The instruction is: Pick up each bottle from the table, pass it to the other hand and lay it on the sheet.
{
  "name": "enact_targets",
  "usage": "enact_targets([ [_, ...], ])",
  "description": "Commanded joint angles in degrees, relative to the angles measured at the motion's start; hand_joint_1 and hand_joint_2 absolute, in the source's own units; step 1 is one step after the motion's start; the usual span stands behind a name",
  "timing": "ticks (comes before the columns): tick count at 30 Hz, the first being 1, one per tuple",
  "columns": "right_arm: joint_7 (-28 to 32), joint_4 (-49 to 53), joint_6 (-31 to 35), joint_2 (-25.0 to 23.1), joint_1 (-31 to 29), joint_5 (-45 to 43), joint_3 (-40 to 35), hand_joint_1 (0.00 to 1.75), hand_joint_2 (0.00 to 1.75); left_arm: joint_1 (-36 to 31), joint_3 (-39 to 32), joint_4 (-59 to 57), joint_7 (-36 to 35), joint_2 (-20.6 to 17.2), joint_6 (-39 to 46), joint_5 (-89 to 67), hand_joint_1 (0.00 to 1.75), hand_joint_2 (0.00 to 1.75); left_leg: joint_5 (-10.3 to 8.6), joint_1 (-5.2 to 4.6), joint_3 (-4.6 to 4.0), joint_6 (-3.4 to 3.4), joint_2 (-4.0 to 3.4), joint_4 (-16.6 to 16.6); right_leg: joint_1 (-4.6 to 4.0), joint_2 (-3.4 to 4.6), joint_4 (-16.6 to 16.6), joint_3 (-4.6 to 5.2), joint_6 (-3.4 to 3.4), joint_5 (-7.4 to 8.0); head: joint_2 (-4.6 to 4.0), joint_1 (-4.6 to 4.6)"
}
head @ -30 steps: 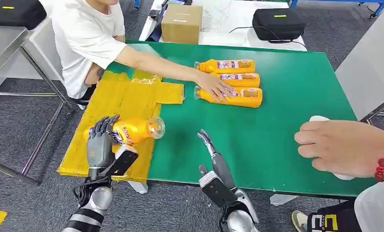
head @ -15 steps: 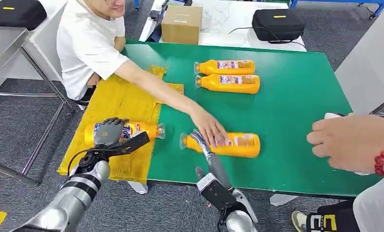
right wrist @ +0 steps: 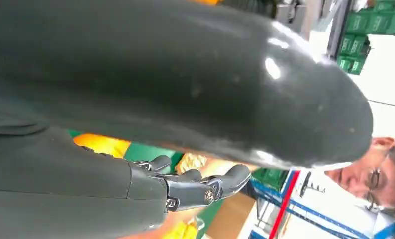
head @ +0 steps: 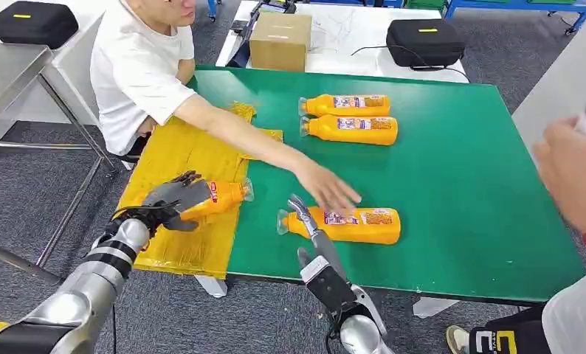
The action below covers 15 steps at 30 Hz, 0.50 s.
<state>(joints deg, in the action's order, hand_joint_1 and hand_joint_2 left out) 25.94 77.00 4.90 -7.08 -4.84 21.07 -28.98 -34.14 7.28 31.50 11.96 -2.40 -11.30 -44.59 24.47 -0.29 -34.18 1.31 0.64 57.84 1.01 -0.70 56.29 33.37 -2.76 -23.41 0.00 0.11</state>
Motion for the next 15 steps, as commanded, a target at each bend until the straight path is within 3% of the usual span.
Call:
enact_targets([
  [1,0.5,-6.5,-0.1,-0.1,-3.1,-0.5,-1.1,0.0,0.0,2.5,-1.6,-4.5,0.4,-0.8,-2.6,1.1,0.0,1.75,0.01,0.0,0.19,-0.01,-0.2,-0.1,0.0,0.2,-0.1,-0.15,0.06,0.05,0.0,0.0],
  [5,1.0,-7.3,0.2,0.3,-3.8,-1.1,-1.8,0.0,0.0,4.4,-3.9,0.3,8.8,0.1,-7.9,13.1,0.0,1.75,0.01,-0.01,0.19,-0.05,-0.28,-0.1,0.0,0.28,-0.1,-0.16,0.09,0.07,0.0,0.0],
  [7,1.2,-6.5,0.2,0.7,-3.1,-1.3,-1.7,0.0,0.0,9.2,-4.3,10.0,14.0,3.2,-5.2,21.5,0.0,1.75,-0.01,-0.04,0.2,-0.05,-0.21,-0.1,0.02,0.21,-0.1,-0.17,0.1,0.06,0.0,0.0],
  [9,1.1,-5.4,0.3,1.0,-1.8,-1.1,-1.4,0.0,0.0,14.1,-5.2,21.0,13.9,7.2,-3.7,31.0,0.0,1.75,-0.02,-0.03,0.19,-0.02,-0.05,-0.2,0.02,0.06,-0.2,-0.21,0.08,0.04,0.0,0.02],
  [11,1.1,-5.1,0.5,1.3,-1.1,-0.6,-1.6,0.0,0.0,16.3,-5.3,28.1,15.4,9.7,2.9,36.3,0.0,1.75,0.02,-0.04,0.08,0.03,-0.07,-0.1,0.03,0.0,-0.1,-0.1,0.02,-0.01,0.0,0.0],
  [15,1.4,-5.3,0.7,1.6,-0.9,0.0,-2.1,0.0,0.0,17.2,-2.2,33.7,13.1,9.5,5.6,40.4,0.0,1.75,0.02,0.02,-0.48,0.01,-0.13,0.1,-0.04,0.02,0.0,0.51,0.03,0.03,0.0,0.0],
])
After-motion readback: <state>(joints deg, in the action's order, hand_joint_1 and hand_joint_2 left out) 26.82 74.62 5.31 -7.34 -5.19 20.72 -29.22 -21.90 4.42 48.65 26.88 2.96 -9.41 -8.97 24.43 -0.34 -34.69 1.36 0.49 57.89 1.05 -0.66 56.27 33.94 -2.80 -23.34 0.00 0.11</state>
